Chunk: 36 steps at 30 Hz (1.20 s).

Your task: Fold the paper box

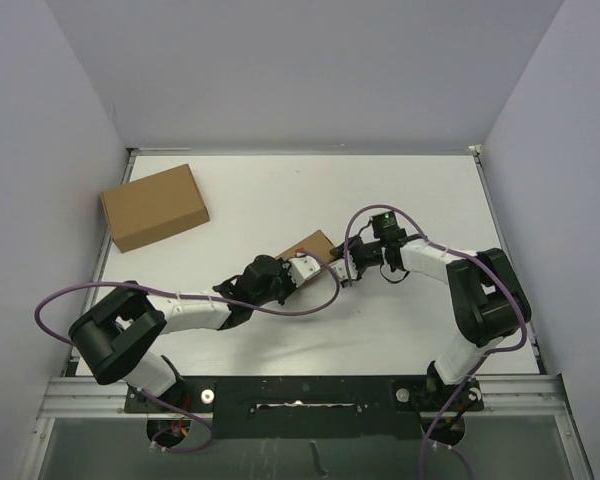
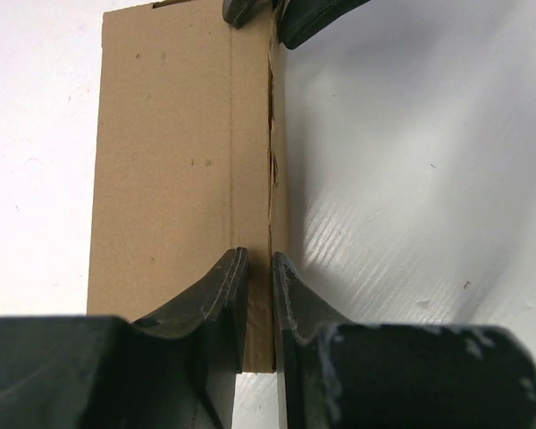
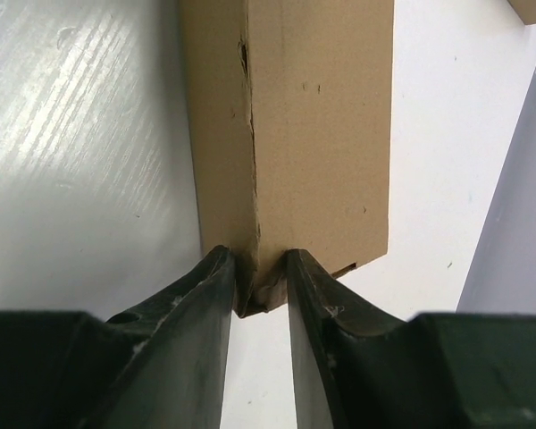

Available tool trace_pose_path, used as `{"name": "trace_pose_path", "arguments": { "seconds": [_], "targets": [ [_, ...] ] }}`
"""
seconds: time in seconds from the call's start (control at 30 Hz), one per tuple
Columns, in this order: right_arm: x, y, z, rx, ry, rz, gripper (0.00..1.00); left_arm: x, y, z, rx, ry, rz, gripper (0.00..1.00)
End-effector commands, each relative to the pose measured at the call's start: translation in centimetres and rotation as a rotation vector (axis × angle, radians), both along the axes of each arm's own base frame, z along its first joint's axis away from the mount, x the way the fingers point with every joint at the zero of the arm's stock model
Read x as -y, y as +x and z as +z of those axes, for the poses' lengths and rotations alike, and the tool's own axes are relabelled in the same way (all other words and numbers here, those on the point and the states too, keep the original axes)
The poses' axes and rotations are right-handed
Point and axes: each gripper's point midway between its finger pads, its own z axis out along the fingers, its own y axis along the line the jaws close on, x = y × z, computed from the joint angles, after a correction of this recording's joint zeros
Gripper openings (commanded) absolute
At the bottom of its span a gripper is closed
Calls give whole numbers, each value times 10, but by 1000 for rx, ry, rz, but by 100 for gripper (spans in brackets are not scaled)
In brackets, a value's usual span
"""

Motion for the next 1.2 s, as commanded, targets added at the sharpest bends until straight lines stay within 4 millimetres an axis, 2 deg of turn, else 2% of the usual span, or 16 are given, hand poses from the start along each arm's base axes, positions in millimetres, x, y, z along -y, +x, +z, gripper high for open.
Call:
{"name": "trace_pose_path", "arguments": {
  "seconds": [0.0,0.07,0.23,0.33,0.4,0.5,0.63,0.7,0.77,0.87,1.0,1.17],
  "targets": [
    [1,9,10,-26,17,-34,31,-12,-26,-29,-125,68,-14,11],
    [1,9,19,-53,42,-49,40,-9,-26,-23,-133,49,-8,17],
    [6,4,59,-118,115,-53,72,-1,-27,5,-166,-38,21,51],
    [17,2,86,-129,174,-71,84,2,-30,24,-201,-100,45,63],
    [25,0,96,-154,202,-87,87,4,-34,37,-217,-152,55,70],
    [30,-13,100,-228,218,-85,88,3,-39,58,-244,-245,84,80],
    [17,-37,86,-299,203,-14,88,-2,-44,82,-302,-397,121,84],
    [8,-38,79,-319,174,-14,86,-10,-42,93,-342,-468,176,84],
    [-2,-29,77,-327,169,-39,80,-23,-36,100,-393,-537,251,82],
    [-7,-18,65,-300,125,-82,77,-42,-30,95,-520,-655,355,79],
    [-8,-15,46,-301,54,-84,69,-64,-25,73,-672,-775,439,74],
    [-9,-14,22,-285,-21,-71,62,-77,-24,54,-736,-833,497,72]
  ]
}}
